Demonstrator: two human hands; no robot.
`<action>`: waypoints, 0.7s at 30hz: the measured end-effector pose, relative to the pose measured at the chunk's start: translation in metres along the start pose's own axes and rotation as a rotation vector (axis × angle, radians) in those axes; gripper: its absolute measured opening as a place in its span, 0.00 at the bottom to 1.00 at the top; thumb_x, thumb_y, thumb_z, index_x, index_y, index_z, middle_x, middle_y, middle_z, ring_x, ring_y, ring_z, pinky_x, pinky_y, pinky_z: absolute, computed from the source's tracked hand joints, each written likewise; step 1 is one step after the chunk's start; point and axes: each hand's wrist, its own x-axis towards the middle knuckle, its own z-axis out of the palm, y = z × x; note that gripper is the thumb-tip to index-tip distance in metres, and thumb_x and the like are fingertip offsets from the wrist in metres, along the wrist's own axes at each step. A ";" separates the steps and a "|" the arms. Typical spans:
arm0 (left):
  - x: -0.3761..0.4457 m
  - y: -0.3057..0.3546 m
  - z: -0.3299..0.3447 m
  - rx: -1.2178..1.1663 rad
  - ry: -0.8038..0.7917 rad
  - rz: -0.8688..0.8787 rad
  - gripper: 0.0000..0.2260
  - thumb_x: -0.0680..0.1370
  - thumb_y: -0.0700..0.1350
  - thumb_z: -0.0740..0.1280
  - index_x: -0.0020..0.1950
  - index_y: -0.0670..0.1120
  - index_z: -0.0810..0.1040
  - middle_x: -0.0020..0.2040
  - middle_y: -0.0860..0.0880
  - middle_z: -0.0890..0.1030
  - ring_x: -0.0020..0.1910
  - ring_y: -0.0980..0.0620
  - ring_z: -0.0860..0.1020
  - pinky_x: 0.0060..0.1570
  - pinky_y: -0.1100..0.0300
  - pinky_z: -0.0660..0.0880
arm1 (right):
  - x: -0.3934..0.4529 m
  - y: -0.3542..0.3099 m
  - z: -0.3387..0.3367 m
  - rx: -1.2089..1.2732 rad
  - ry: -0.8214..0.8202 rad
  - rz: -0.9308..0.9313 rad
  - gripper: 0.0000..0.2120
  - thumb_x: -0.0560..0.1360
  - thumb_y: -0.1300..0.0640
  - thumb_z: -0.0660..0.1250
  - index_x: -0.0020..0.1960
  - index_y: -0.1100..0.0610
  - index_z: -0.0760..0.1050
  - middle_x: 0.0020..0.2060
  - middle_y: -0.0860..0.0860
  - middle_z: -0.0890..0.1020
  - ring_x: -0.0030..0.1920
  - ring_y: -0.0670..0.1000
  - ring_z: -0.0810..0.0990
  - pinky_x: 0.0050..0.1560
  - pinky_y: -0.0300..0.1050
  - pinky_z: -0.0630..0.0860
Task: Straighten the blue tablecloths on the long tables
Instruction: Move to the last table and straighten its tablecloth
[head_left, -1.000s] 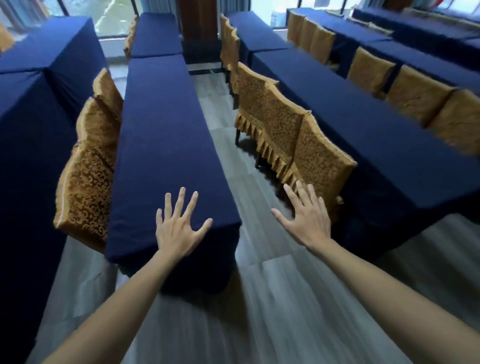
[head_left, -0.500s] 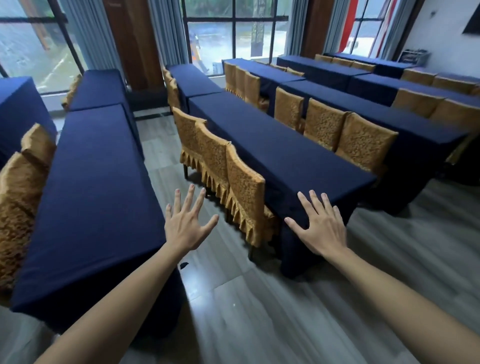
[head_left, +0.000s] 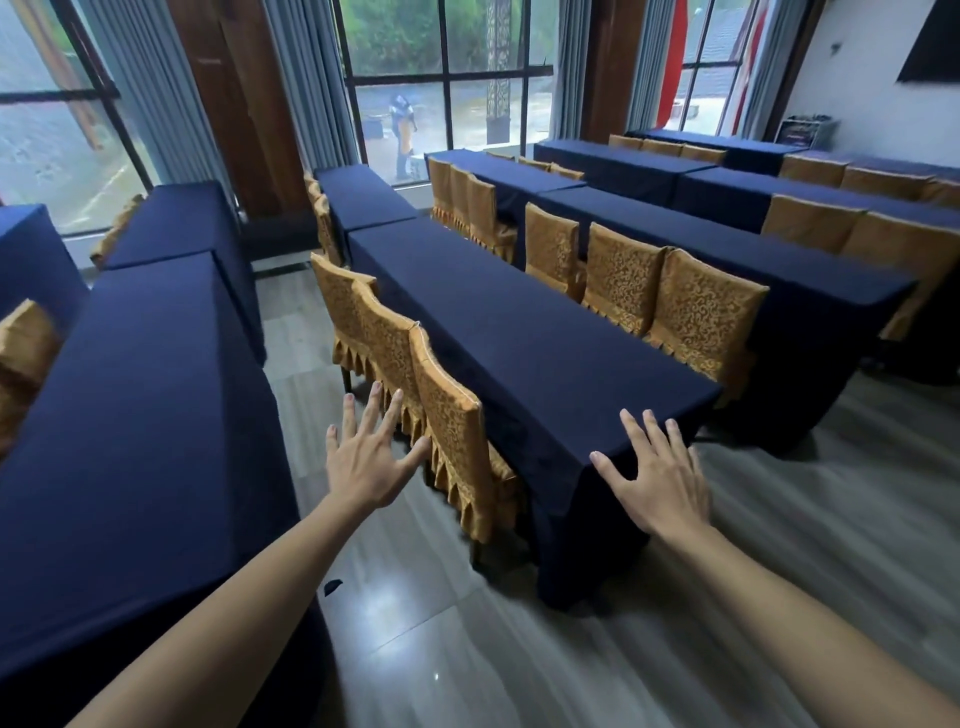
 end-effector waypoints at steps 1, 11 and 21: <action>0.014 0.007 0.008 -0.007 -0.006 0.003 0.38 0.75 0.74 0.45 0.81 0.60 0.42 0.81 0.54 0.38 0.80 0.43 0.39 0.76 0.37 0.50 | 0.013 0.005 0.004 -0.007 -0.008 0.000 0.42 0.71 0.22 0.44 0.80 0.40 0.49 0.80 0.46 0.53 0.80 0.52 0.48 0.77 0.57 0.53; 0.140 0.088 0.080 -0.073 -0.126 0.019 0.36 0.77 0.71 0.48 0.81 0.59 0.44 0.81 0.58 0.41 0.81 0.42 0.42 0.76 0.37 0.53 | 0.161 0.058 0.034 0.003 -0.140 0.074 0.42 0.71 0.21 0.42 0.80 0.40 0.49 0.80 0.45 0.54 0.80 0.51 0.48 0.76 0.56 0.51; 0.219 0.132 0.111 -0.075 -0.163 -0.052 0.36 0.77 0.71 0.49 0.82 0.58 0.45 0.82 0.58 0.43 0.81 0.43 0.43 0.75 0.36 0.55 | 0.260 0.103 0.061 0.039 -0.238 0.099 0.41 0.73 0.23 0.44 0.81 0.41 0.50 0.80 0.46 0.55 0.80 0.51 0.49 0.76 0.57 0.52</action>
